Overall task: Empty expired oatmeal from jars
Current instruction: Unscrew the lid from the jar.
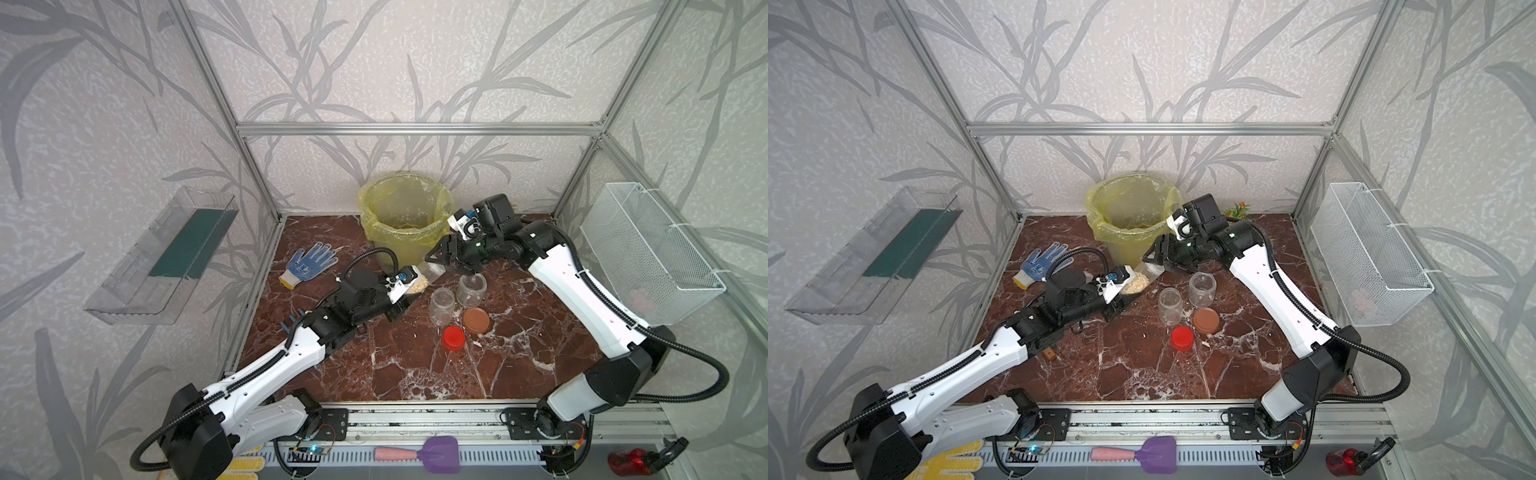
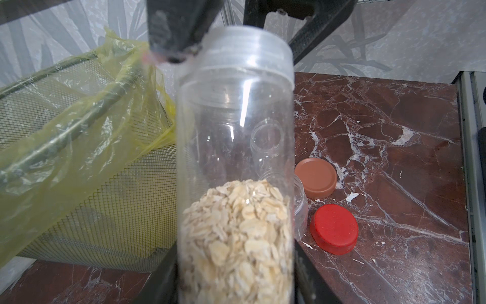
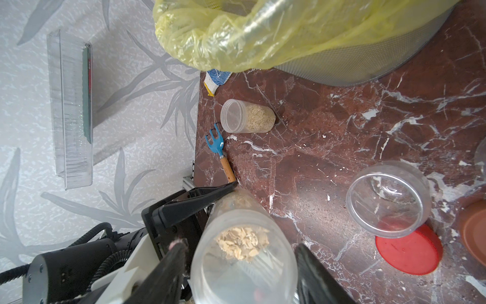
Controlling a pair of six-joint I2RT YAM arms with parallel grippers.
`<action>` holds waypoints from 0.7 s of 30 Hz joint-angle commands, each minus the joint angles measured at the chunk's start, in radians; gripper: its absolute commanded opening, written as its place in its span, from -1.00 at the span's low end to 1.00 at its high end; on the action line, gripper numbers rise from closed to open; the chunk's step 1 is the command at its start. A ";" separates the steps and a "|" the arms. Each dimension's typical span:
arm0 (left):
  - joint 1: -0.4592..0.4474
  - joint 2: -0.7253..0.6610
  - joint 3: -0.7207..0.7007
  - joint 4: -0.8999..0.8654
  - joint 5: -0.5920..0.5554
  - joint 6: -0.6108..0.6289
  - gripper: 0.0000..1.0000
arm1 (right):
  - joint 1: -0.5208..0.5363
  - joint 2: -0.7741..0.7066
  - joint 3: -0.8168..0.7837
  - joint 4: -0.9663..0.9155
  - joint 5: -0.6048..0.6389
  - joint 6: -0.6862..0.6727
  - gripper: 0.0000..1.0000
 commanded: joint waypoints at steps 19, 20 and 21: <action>0.100 0.081 0.032 0.064 0.515 -0.178 -1.00 | 0.026 0.053 0.094 -0.249 -0.383 -0.934 -0.75; 0.101 0.083 0.025 0.073 0.517 -0.184 -1.00 | 0.020 0.053 0.101 -0.261 -0.361 -0.964 -0.80; 0.104 0.083 0.013 0.079 0.519 -0.188 -1.00 | 0.007 0.053 0.112 -0.279 -0.364 -1.020 -0.84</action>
